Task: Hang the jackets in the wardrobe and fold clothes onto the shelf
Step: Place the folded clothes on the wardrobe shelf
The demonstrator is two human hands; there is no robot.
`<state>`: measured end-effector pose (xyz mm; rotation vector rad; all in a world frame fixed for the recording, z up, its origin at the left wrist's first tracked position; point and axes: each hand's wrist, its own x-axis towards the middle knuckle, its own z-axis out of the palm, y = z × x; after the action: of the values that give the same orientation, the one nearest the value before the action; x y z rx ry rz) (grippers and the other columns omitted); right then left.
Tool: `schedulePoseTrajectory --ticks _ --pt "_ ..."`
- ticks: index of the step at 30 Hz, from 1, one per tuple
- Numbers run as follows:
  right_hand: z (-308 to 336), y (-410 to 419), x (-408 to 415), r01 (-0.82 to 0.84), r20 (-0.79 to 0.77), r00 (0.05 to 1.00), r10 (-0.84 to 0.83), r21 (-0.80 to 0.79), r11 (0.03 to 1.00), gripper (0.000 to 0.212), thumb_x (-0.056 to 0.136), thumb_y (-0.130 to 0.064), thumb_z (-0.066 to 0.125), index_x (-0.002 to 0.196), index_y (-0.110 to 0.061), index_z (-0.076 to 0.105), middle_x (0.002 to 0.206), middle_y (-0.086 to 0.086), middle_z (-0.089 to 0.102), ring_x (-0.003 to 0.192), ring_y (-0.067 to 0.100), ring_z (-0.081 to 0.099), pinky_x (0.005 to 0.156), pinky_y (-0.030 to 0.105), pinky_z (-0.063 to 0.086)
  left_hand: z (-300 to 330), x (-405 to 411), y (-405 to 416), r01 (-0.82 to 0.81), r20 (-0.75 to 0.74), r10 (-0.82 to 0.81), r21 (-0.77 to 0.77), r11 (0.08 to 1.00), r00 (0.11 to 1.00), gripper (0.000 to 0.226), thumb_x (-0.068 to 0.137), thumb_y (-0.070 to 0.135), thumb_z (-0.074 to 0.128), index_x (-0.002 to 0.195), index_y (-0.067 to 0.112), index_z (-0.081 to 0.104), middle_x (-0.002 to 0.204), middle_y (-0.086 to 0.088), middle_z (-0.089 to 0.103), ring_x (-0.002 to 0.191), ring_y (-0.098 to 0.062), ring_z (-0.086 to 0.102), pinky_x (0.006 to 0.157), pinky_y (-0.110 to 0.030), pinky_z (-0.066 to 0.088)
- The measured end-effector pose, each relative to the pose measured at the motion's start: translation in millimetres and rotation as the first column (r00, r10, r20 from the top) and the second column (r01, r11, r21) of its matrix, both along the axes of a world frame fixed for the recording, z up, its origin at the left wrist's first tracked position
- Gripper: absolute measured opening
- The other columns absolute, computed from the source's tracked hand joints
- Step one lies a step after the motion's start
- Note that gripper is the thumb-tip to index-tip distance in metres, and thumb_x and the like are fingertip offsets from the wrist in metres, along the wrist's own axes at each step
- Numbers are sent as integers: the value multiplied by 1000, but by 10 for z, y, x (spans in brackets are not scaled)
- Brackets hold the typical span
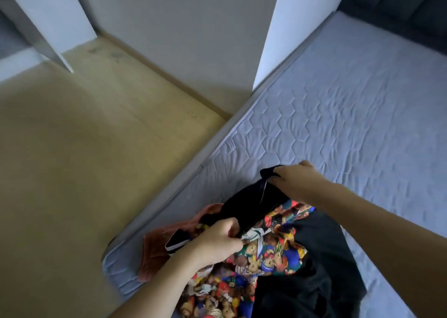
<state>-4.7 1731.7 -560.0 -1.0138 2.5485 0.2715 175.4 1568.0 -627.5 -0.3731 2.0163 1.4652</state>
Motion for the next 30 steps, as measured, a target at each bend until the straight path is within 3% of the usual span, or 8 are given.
schedulePoseTrajectory --ticks 5,9,13,16,21,25,27,30 --pt "1449 209 326 271 261 942 -213 -211 939 27 98 -46 42 87 -23 52 101 7 62 99 27 57 77 31 38 1208 70 325 -147 24 147 19 989 989 37 74 60 52 89 26 48 68 5 60 46 -12 52 48 -26 42" --pt "2746 313 693 309 277 939 -204 -414 856 29 95 -40 51 75 -19 48 78 -1 54 79 19 51 66 26 34 2205 140 701 -294 -228 256 -155 943 939 64 65 74 61 108 32 42 110 11 52 103 -8 57 83 -28 47" --pt "3987 517 1057 208 183 974 -134 -480 852 27 86 -27 64 68 -29 45 69 -13 50 72 15 50 53 15 31 3284 205 947 -542 -689 297 -165 824 661 81 65 54 75 126 12 43 120 2 44 115 -19 48 95 -32 43" --pt "4817 739 1274 140 80 990 -115 -535 833 17 83 -20 65 76 -22 49 71 -10 53 67 14 51 51 14 33 4042 204 910 -391 -737 274 15 920 618 87 61 44 85 132 30 35 128 19 39 121 1 42 103 -22 37" --pt "5722 1134 1595 70 -105 981 -160 -582 810 22 81 -22 61 72 -25 42 69 -8 52 64 10 50 53 26 35 4982 97 846 -50 -591 100 100 994 801 52 59 40 85 104 46 60 106 10 69 93 -5 68 85 -30 51" --pt "6093 1590 1864 47 -270 919 -286 -648 761 14 89 -34 59 93 -34 45 77 -9 59 70 12 56 58 29 44 5538 109 1067 -33 -699 37 20 999 714 40 62 39 84 91 25 60 85 3 71 81 -18 68 85 -43 54" --pt "6247 1853 1987 53 -330 865 -379 -691 721 17 92 -38 56 108 -33 56 93 -5 67 83 20 61 73 36 51 5802 197 1220 -61 -722 29 -18 998 691 49 58 48 85 87 27 52 77 10 65 71 -13 63 74 -36 53" --pt "6448 2213 2173 63 -406 758 -510 -733 678 19 96 -39 51 100 -28 65 92 0 68 86 28 60 75 39 52 6240 376 1501 170 -647 -209 -123 978 733 38 62 43 86 94 34 68 89 13 74 83 -9 71 79 -28 53"
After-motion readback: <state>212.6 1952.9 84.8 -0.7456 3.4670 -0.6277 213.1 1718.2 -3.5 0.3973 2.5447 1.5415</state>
